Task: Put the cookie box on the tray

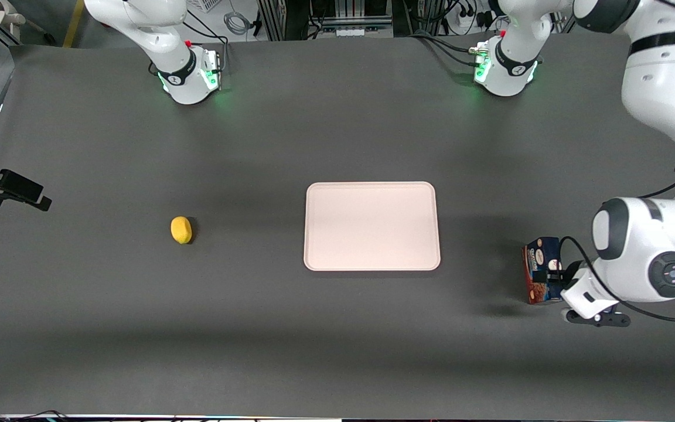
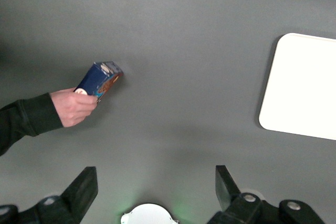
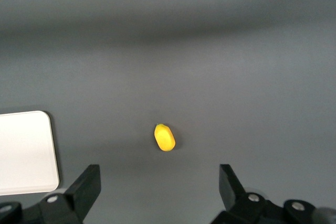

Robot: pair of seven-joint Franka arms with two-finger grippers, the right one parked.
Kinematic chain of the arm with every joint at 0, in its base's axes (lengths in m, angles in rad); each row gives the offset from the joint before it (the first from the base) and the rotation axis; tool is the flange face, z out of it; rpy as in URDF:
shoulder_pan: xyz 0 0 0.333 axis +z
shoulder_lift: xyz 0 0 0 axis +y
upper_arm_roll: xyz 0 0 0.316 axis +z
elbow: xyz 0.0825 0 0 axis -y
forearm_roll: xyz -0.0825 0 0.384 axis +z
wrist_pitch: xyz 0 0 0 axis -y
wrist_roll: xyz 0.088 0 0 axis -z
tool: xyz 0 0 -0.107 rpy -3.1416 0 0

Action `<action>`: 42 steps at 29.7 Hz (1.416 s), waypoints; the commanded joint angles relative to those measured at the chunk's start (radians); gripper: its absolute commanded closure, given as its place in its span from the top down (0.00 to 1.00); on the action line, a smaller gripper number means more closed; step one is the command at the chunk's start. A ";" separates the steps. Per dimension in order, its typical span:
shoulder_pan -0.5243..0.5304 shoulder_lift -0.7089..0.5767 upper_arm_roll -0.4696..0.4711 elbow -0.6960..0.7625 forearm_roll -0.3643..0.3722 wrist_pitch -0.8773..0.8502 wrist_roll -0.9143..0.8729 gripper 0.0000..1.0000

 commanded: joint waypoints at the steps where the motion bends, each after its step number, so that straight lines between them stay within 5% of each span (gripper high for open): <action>1: -0.004 -0.011 0.017 -0.078 0.012 0.082 0.016 0.94; 2: -0.004 -0.013 0.017 -0.087 0.012 0.084 0.002 0.51; 3: -0.004 -0.013 0.017 -0.087 0.012 0.079 0.000 0.22; 4: -0.004 -0.014 0.017 -0.087 0.012 0.075 0.000 0.03; 5: -0.004 -0.014 0.017 -0.087 0.012 0.072 0.000 0.00; 19: -0.004 -0.042 0.015 -0.063 -0.002 0.043 -0.013 0.00; 28: -0.007 -0.120 -0.002 0.086 -0.037 -0.213 -0.087 0.00; 42: -0.008 -0.252 -0.314 0.083 -0.059 -0.451 -0.510 0.00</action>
